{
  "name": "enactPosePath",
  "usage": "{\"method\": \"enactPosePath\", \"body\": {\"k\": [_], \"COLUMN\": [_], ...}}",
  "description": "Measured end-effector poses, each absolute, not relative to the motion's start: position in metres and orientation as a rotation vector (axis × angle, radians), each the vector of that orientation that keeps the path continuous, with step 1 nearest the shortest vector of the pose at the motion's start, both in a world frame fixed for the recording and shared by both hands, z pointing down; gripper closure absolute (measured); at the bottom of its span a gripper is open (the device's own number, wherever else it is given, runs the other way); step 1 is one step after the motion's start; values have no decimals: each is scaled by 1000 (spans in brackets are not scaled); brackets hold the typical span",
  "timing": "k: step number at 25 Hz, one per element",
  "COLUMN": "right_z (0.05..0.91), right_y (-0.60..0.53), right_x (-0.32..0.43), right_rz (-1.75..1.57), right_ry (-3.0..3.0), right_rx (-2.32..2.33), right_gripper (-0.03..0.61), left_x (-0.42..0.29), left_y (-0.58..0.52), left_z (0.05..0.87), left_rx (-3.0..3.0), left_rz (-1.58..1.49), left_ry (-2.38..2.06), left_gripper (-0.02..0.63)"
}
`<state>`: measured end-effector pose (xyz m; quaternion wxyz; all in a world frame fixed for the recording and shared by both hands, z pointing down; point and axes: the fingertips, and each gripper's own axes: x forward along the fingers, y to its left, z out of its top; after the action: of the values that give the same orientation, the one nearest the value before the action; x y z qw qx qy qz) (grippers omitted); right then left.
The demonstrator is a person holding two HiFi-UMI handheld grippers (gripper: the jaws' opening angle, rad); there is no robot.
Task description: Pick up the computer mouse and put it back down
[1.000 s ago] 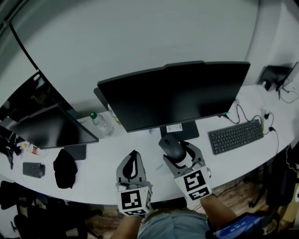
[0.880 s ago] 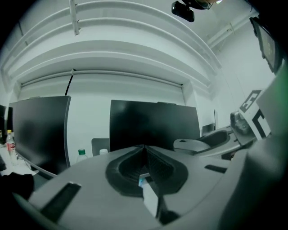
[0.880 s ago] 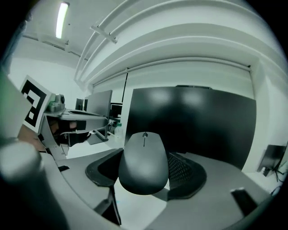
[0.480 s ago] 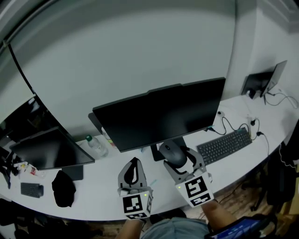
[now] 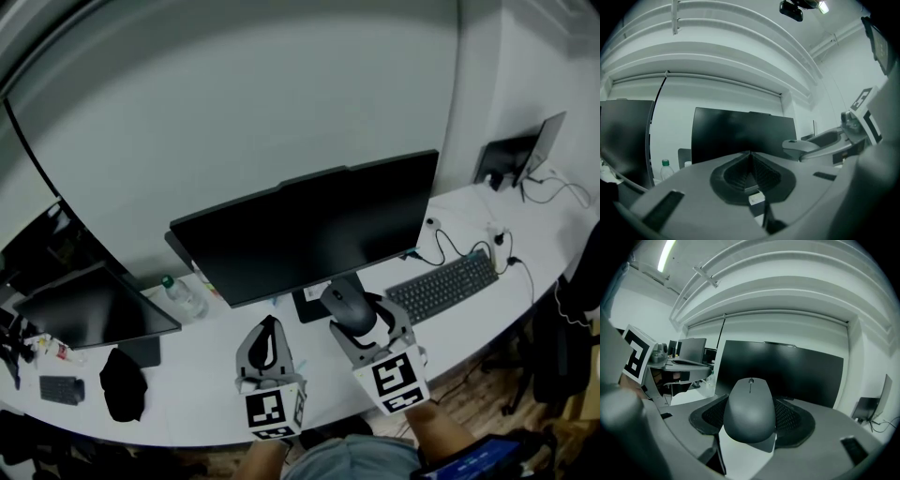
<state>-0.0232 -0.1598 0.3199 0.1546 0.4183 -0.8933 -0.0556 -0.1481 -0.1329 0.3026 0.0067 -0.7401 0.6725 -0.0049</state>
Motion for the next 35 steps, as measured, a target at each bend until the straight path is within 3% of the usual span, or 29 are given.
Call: {"method": "enactPosePath", "body": {"k": [35], "right_z": [467], "right_y": [-169], "right_x": [19], "right_rz": [206], "right_ry": [-2378], "right_rx": [1131], "right_gripper": [276], "left_x": [-134], "left_y": [-144], "left_z": [379], "left_rx": [-2414], "left_rz": [-288], "left_ry": [2201], "left_gripper": [606]}}
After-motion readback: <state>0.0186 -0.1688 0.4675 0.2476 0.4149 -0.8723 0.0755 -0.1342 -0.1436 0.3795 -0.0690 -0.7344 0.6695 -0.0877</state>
